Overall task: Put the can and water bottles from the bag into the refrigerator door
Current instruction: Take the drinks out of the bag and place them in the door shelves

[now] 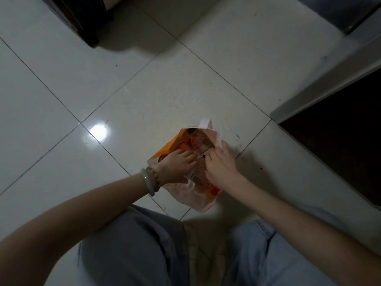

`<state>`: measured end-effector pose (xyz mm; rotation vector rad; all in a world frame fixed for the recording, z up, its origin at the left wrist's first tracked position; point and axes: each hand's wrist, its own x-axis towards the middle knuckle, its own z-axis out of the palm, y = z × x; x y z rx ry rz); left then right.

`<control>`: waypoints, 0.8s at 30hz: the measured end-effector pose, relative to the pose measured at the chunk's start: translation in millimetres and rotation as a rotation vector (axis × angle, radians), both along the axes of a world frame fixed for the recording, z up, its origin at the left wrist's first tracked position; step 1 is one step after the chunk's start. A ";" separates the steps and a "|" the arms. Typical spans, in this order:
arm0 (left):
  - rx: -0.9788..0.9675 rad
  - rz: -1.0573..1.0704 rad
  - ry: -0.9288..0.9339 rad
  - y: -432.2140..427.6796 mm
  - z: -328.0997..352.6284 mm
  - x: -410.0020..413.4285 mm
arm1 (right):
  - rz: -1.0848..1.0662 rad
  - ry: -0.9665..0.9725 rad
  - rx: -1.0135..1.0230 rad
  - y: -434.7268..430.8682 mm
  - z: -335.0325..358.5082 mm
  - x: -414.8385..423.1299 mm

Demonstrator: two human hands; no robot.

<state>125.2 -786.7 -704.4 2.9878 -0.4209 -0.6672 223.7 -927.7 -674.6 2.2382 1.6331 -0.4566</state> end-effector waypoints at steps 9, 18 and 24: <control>0.065 0.026 -0.025 17.5 7.4 -0.1 | 0.312 -0.217 -0.194 16.2 -7.8 -42.4; 0.053 0.138 -0.025 22.0 31.1 -12.8 | -0.409 0.233 -0.298 18.0 -42.4 -23.4; -0.009 0.153 -0.059 18.9 50.2 -12.5 | -0.579 0.388 -0.154 15.5 -34.3 -22.7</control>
